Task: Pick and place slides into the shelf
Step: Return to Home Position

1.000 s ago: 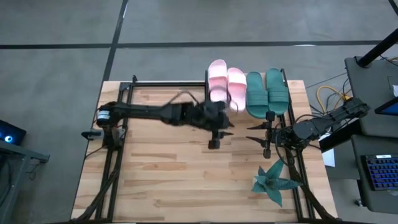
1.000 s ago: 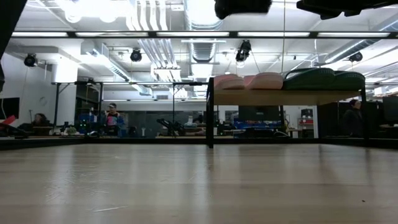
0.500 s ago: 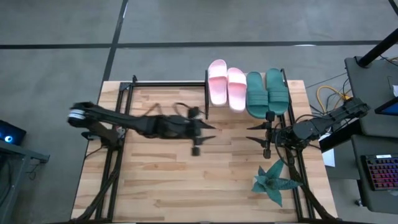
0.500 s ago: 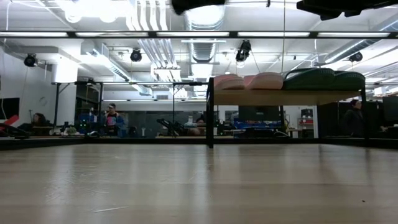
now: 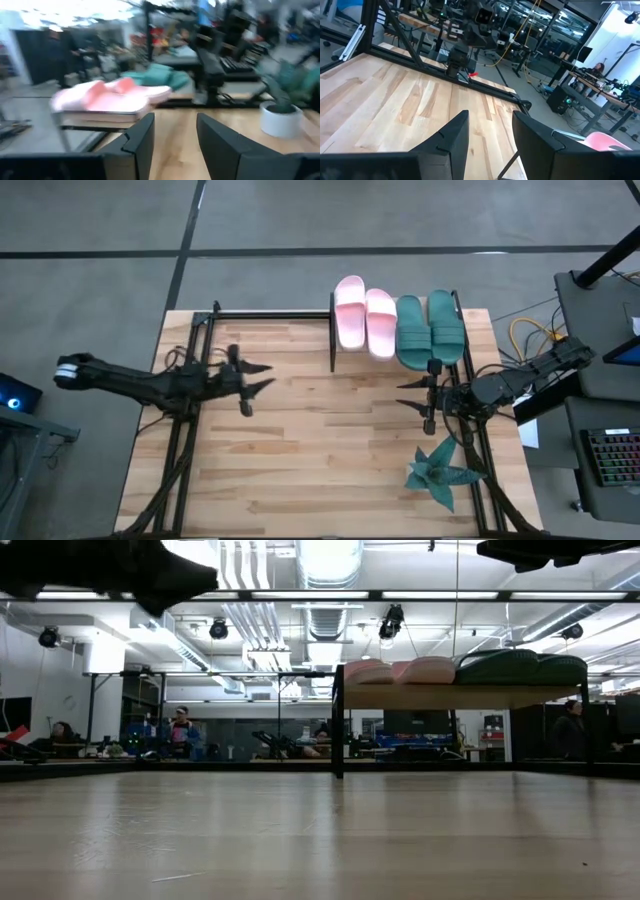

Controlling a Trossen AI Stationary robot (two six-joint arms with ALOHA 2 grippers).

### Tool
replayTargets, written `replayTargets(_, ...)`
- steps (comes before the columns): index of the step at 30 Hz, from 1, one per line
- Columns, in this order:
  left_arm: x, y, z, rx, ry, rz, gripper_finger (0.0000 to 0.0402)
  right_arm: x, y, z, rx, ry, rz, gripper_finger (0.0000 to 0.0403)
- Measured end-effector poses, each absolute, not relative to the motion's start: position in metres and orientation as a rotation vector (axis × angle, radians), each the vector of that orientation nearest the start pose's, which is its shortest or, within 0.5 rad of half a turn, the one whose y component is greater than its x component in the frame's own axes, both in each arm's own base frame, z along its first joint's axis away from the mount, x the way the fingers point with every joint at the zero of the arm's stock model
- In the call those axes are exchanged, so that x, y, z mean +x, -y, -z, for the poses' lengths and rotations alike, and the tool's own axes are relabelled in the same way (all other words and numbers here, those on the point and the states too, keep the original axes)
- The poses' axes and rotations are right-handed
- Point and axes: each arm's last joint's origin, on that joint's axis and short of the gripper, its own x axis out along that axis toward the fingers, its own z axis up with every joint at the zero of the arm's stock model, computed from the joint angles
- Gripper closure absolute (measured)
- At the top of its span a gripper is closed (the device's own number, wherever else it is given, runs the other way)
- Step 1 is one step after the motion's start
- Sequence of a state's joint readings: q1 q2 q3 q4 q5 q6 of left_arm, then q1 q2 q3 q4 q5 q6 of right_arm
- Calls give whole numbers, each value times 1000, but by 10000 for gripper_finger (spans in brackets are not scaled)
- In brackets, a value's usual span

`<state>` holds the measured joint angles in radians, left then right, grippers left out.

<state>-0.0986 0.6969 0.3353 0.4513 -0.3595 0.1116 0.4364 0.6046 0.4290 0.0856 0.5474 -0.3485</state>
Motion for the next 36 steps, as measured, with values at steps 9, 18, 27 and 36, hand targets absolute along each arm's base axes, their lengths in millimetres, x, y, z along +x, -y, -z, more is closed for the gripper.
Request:
replayTargets(9, 126, 2, -224, 101, 150, -265, 269, 139, -48, -261, -390, -98, 96, 262)
replayTargets(18, 103, -1, -215, 42, 94, -287, 269, 139, -48, -261, -390, -99, 96, 262)
replayTargets(27, 99, -1, -182, 35, 70, -276, 270, 139, -48, -261, -391, -99, 96, 262)
replayTargets(36, 99, 0, -173, 75, 53, -242, 381, 139, -48, -258, -352, -107, 92, 262)
